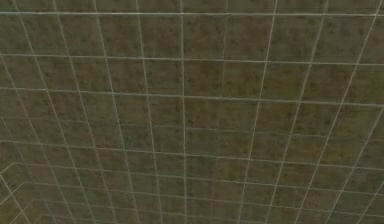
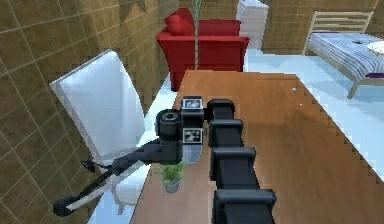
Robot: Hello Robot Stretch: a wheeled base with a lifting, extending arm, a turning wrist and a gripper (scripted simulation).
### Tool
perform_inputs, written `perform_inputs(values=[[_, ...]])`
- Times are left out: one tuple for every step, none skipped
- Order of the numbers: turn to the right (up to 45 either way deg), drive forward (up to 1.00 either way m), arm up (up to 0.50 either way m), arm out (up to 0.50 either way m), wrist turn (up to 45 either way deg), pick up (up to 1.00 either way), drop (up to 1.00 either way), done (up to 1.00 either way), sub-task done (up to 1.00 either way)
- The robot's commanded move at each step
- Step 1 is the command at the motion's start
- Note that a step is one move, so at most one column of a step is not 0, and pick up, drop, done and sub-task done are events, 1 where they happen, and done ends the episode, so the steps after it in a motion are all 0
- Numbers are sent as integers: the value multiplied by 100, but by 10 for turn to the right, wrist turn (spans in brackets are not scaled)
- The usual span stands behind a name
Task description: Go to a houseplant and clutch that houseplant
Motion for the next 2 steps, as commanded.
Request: perform_inputs(values=[[0,0,0,0,450,0,0,0,0],[0,0,0,0,390,0,0,0,0]])
